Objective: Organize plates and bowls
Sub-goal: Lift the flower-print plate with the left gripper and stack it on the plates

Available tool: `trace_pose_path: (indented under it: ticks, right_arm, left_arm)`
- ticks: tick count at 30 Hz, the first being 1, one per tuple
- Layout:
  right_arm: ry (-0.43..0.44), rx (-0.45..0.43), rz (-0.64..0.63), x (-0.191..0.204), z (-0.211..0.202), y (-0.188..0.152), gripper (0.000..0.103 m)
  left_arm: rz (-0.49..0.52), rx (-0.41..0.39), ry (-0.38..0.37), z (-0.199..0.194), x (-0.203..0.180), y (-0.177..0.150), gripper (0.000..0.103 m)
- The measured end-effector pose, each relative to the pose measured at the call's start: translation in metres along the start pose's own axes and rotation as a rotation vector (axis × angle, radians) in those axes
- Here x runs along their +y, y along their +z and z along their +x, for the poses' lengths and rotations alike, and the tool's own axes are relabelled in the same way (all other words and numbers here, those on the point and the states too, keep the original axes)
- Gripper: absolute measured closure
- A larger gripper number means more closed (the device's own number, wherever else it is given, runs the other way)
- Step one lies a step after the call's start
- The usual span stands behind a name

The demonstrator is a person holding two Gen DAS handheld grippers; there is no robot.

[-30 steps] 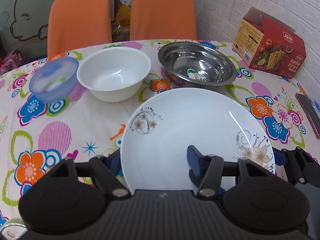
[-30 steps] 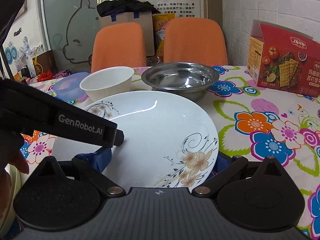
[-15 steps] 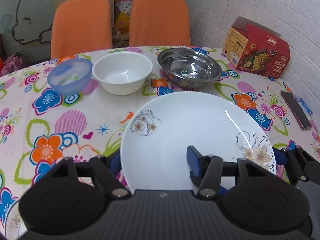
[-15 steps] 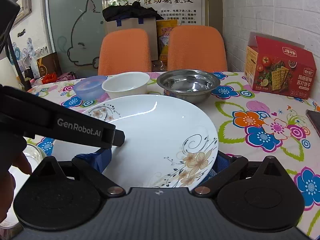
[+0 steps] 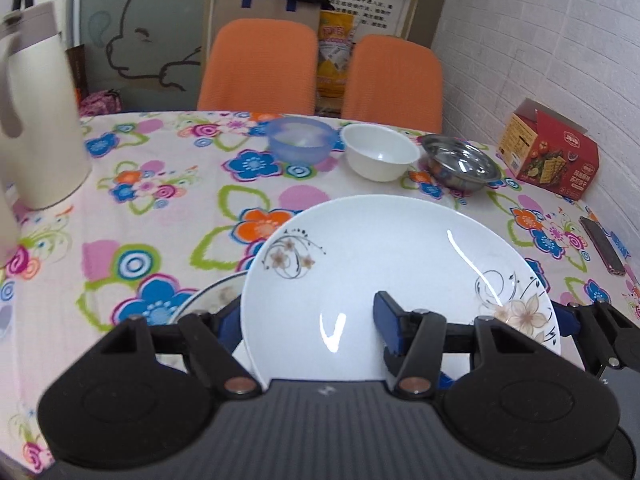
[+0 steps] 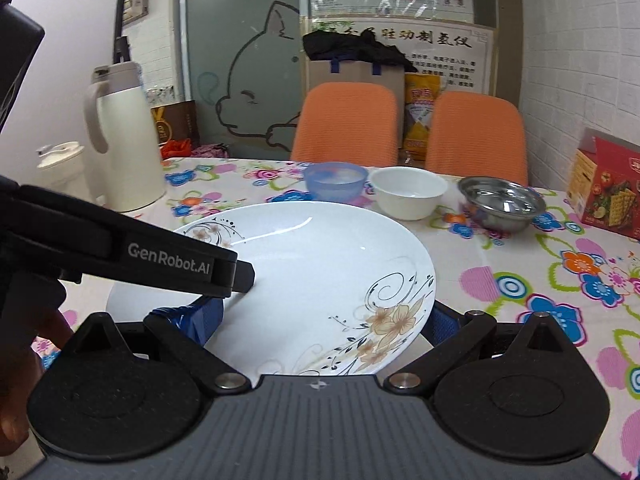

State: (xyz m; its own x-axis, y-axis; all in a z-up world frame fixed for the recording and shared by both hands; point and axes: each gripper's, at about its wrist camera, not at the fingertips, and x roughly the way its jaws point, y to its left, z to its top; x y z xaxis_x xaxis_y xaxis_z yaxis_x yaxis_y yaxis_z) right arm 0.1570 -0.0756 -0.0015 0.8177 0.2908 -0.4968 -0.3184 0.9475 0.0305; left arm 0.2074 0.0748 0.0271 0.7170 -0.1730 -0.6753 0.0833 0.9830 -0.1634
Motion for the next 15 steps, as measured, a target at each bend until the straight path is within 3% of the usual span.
trace_pose_path:
  ticks: [8, 15]
  right_arm:
    - [0.116, 0.054, -0.062, 0.058, 0.007, -0.014, 0.014]
    - [0.08, 0.084, -0.057, 0.058, 0.016, -0.02, 0.014]
  left_arm:
    - [-0.099, 0.006, 0.105, -0.026, 0.065, -0.038, 0.048]
    - [-0.101, 0.034, 0.083, -0.01, 0.068, -0.042, 0.048]
